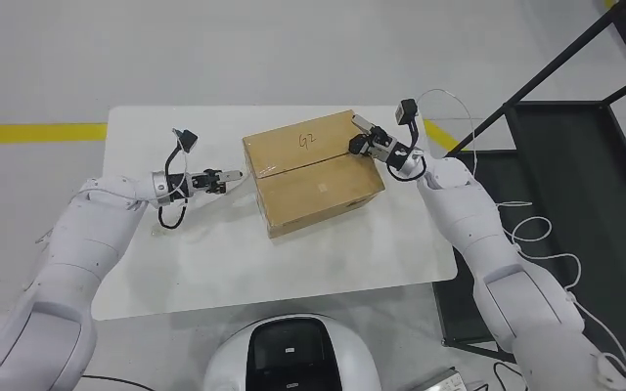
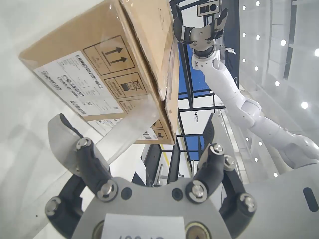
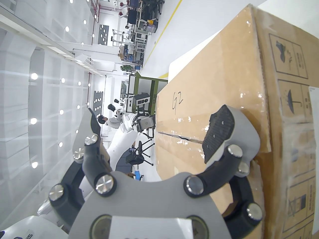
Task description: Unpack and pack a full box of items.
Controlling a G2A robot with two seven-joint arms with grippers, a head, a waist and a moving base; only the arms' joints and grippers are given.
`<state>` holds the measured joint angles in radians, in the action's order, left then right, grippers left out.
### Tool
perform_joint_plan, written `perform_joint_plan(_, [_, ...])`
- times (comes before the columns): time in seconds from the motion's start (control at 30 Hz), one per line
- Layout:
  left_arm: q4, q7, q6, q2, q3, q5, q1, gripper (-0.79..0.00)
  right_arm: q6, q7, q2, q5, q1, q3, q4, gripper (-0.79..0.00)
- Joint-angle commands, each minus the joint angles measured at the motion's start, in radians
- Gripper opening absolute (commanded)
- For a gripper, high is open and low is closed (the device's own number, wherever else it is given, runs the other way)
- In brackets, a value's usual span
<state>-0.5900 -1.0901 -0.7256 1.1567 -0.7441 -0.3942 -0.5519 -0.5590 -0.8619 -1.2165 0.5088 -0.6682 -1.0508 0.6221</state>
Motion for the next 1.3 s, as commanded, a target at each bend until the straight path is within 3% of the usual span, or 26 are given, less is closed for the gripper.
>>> perform_joint_plan(0.0, [0.008, 0.029, -0.002, 0.006, 0.007, 0.026, -0.001, 0.000, -0.001, -0.003, -0.001, 0.003, 0.000, -0.003, 0.001, 0.000])
perform_joint_plan(0.1, [0.024, 0.064, 0.005, 0.018, 0.024, 0.071, 0.001, 0.000, -0.002, -0.006, -0.003, -0.001, -0.001, -0.004, 0.004, 0.000])
perform_joint_plan(0.33, [0.071, -0.018, 0.016, 0.035, 0.027, 0.041, 0.010, 0.000, -0.003, -0.012, -0.005, -0.008, 0.000, -0.013, 0.008, 0.000])
perform_joint_plan(0.57, [0.008, -0.096, 0.091, 0.027, -0.029, -0.169, -0.006, 0.000, 0.003, -0.017, -0.010, -0.007, -0.003, -0.017, 0.015, 0.000])
perform_joint_plan(0.87, [-0.080, -0.179, 0.174, 0.012, -0.077, -0.324, -0.024, 0.000, 0.003, -0.021, -0.011, -0.013, 0.003, -0.032, 0.008, 0.000])
perform_joint_plan(1.27, [-0.102, -0.231, 0.226, 0.037, -0.094, -0.428, -0.006, 0.000, 0.008, -0.019, -0.013, -0.026, 0.008, -0.047, 0.001, 0.000])
